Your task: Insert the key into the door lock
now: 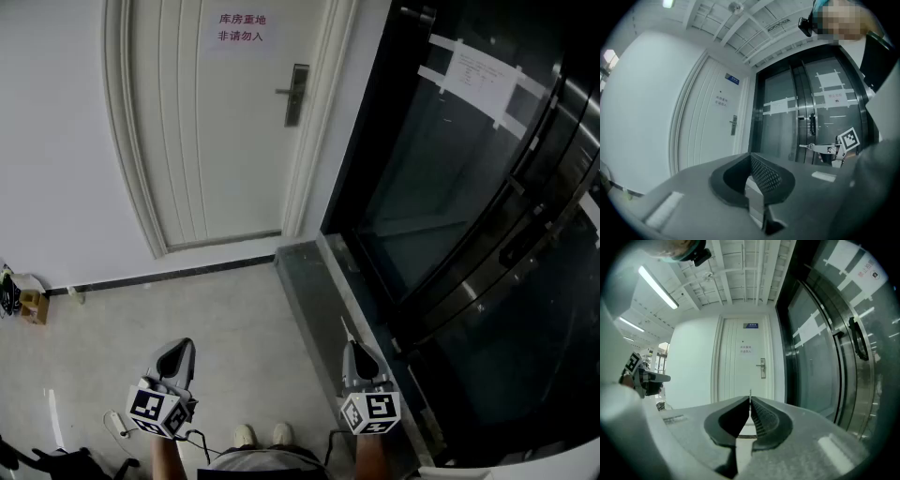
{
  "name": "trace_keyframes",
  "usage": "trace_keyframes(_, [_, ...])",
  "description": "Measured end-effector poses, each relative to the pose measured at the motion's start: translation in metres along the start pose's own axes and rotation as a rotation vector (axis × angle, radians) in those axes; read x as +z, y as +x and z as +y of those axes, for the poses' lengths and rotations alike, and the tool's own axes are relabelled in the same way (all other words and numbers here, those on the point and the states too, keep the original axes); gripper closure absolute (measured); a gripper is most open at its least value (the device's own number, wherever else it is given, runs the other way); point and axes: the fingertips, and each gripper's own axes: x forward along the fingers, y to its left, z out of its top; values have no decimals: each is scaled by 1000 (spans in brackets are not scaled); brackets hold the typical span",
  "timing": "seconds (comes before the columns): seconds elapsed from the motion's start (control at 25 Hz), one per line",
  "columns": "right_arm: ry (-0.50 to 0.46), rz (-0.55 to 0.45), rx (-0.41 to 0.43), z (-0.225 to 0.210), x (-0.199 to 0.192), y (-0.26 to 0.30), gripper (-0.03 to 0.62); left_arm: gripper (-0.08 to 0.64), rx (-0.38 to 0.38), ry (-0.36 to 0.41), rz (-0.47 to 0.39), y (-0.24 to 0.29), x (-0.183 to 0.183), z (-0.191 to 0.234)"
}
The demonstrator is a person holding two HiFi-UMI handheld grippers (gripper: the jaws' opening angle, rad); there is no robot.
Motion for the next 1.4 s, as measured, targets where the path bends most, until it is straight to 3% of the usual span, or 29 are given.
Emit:
trace_keyframes(0.72, [39,-22,-48,44,-2,18,581,557,-82,0,-7,6,3,40])
trace_keyframes(1.16, [40,-8,-34,39,0,71,581,557,-93,10,-23,55,16,63])
trace_keyframes(1.4, [50,-3,-18,15,-5,126,581,557,-74,4,-10,105,15,75])
